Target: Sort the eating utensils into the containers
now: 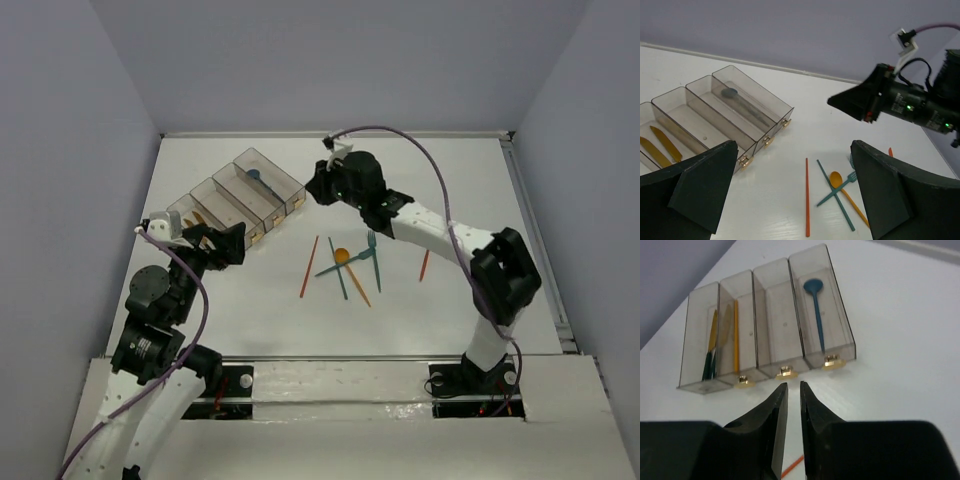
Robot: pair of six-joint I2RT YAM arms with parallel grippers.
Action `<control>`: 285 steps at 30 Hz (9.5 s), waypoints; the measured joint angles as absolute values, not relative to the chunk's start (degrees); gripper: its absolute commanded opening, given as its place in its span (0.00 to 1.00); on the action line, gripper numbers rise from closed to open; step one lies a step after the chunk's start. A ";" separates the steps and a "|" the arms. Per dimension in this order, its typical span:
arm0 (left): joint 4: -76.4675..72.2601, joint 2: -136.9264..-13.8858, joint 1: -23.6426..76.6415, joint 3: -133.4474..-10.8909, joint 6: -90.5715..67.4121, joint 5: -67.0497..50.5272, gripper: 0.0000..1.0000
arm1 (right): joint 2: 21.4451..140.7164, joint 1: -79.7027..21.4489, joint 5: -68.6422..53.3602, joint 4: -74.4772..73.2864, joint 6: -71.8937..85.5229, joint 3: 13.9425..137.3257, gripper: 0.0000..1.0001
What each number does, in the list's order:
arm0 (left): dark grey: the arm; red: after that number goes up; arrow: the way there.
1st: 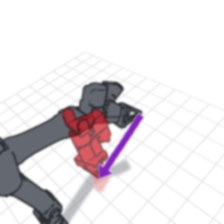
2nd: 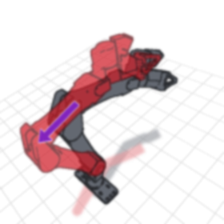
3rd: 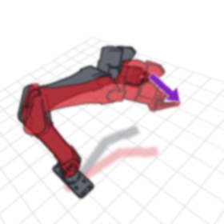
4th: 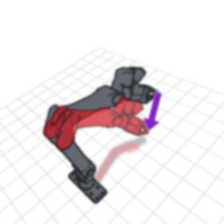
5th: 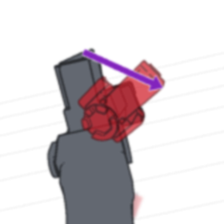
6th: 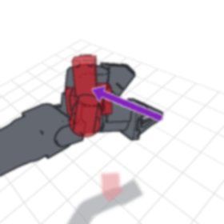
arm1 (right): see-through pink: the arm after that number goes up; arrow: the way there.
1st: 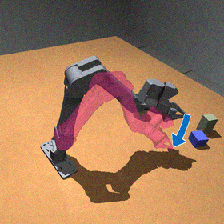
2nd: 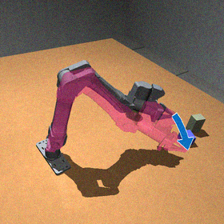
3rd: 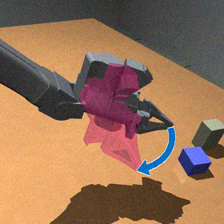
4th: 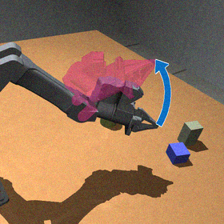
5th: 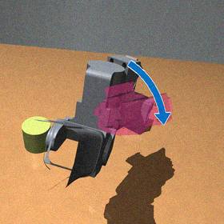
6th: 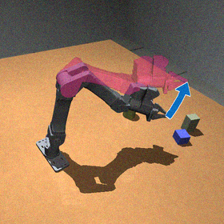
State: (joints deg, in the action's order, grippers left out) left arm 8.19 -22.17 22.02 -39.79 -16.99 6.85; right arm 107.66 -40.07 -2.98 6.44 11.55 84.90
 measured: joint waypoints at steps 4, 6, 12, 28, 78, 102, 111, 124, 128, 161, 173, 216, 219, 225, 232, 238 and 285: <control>8.14 -21.58 22.02 -39.79 -16.99 6.22 0.99 | 95.42 -40.07 -0.30 6.72 17.04 67.88 0.19; 8.08 -21.41 22.02 -39.79 -16.99 6.00 0.99 | 92.82 -40.07 0.99 3.92 19.57 61.67 0.21; 8.05 -20.91 22.02 -39.79 -17.02 5.82 0.99 | 88.36 -40.49 3.25 -8.88 23.59 50.33 0.42; 8.01 -20.47 22.02 -39.79 -17.02 4.99 0.99 | 89.49 -42.41 9.15 -13.06 29.58 51.18 0.55; 8.01 -20.38 22.02 -39.79 -17.02 4.73 0.99 | 94.26 -40.71 33.85 -20.32 23.51 60.60 0.00; 7.99 -20.34 22.06 -39.79 -17.02 4.78 0.99 | 140.07 -46.81 -4.97 -0.56 10.33 123.50 0.00; 7.99 -20.34 22.52 -39.79 -17.02 4.82 0.99 | 147.09 -46.37 -4.54 -7.11 8.27 133.29 0.03; 8.01 -20.34 22.52 -39.79 -17.02 4.80 0.99 | 148.46 -46.30 -5.15 -8.69 7.46 136.07 0.45; 7.99 -20.34 22.52 -39.79 -17.02 4.80 0.99 | 147.24 -46.30 -4.10 -9.63 6.90 135.55 0.39; 7.94 -17.72 22.52 -39.79 -17.06 4.29 0.99 | 94.83 -43.83 20.10 -13.47 42.63 57.36 0.45; 7.94 -17.39 22.52 -39.79 -17.06 4.29 0.99 | 97.17 -42.17 18.04 -8.05 47.44 55.44 0.47; 7.94 -17.39 22.52 -39.79 -17.06 4.29 0.99 | 106.76 -40.56 23.59 -12.69 43.57 64.42 0.00; 7.94 -17.39 22.52 -39.79 -17.06 4.29 0.99 | 107.46 -40.56 23.64 -13.52 43.55 65.69 0.00; 7.94 -17.39 22.52 -39.79 -17.06 4.29 0.99 | 108.09 -40.53 23.68 -13.89 44.03 66.70 0.00; 7.94 -17.39 22.52 -39.79 -17.06 4.29 0.99 | 103.66 -40.53 23.33 -11.88 42.96 66.70 0.00; 7.94 -17.39 22.52 -39.79 -17.06 4.29 0.99 | 96.68 -40.56 19.51 -3.03 39.64 66.74 0.00; 7.97 -19.29 22.44 -39.79 -16.99 4.34 0.99 | 150.12 -45.36 -7.92 11.53 9.85 135.04 0.17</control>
State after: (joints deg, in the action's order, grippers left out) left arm 7.97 -19.29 22.44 -39.79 -16.99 4.34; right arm 150.12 -45.36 -7.92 11.53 9.85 135.04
